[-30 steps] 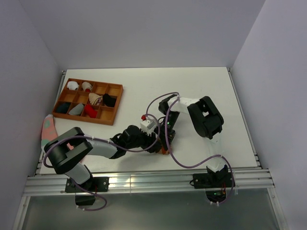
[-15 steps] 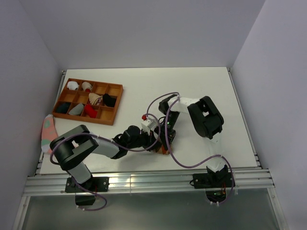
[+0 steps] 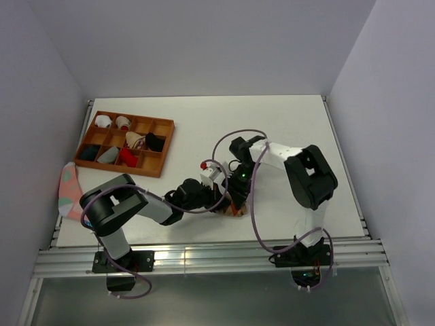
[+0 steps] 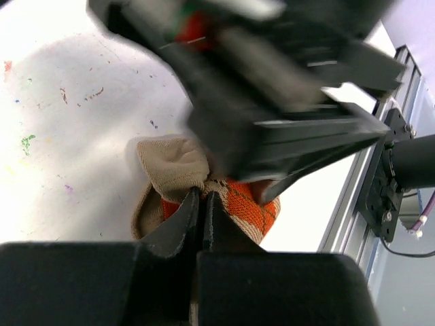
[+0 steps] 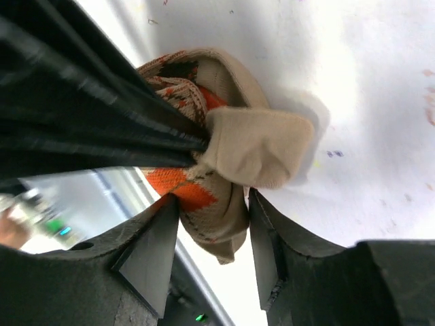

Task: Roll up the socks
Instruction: Roll the sock at the center of the board.

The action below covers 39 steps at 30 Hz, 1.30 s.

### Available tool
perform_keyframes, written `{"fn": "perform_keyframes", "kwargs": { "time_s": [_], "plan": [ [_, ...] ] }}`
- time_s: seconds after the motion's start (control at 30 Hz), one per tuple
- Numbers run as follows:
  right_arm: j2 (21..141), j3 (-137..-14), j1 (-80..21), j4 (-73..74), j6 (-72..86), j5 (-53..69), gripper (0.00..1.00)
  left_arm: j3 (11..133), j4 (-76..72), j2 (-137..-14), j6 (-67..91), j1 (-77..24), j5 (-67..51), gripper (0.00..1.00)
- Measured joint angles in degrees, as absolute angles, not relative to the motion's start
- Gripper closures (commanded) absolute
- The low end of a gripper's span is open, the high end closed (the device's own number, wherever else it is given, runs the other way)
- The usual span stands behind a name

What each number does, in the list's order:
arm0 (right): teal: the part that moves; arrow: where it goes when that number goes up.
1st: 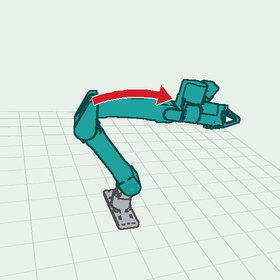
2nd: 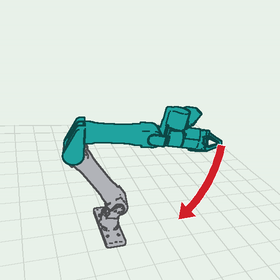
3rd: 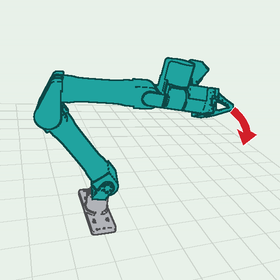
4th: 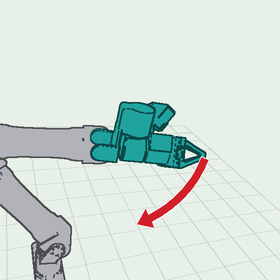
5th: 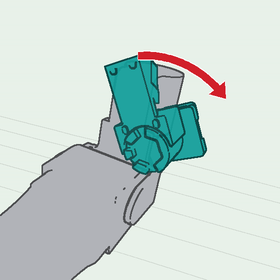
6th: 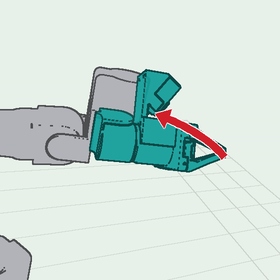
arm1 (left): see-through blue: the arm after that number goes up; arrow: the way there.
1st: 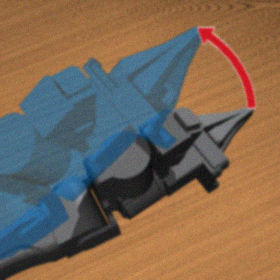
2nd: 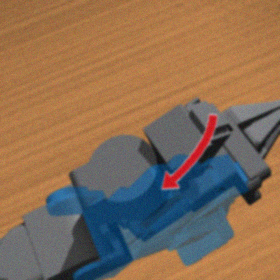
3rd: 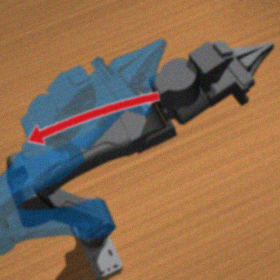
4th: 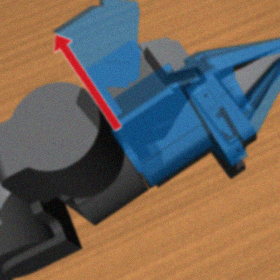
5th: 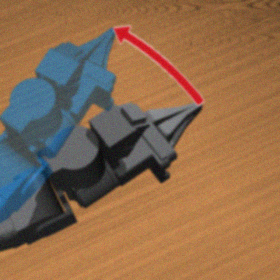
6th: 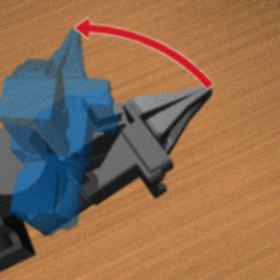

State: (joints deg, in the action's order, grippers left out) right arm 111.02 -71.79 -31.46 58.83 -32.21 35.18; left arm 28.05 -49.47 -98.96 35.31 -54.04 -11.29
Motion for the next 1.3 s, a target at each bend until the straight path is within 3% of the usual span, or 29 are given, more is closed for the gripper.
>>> {"fn": "perform_keyframes", "kwargs": {
  "time_s": [0.37, 0.8, 1.3],
  "plan": [
    [92.05, -57.76, -28.62, 44.45, -35.77, 32.36, 0.45, 28.05, -53.01, -101.58, 38.57, -53.91, -10.41, 1.0],
    [75.42, -44.88, -27.99, 37.71, -43.68, 32.8, 0.4, 28.27, -54.85, -103.15, 40.16, -53.87, -10.44, 1.0],
    [70.0, -39.99, -35.33, 33.47, -46.04, 30.61, 0.37, 29.61, -55.68, -105.25, 41.25, -53.82, -10.72, 1.0]
  ]
}}
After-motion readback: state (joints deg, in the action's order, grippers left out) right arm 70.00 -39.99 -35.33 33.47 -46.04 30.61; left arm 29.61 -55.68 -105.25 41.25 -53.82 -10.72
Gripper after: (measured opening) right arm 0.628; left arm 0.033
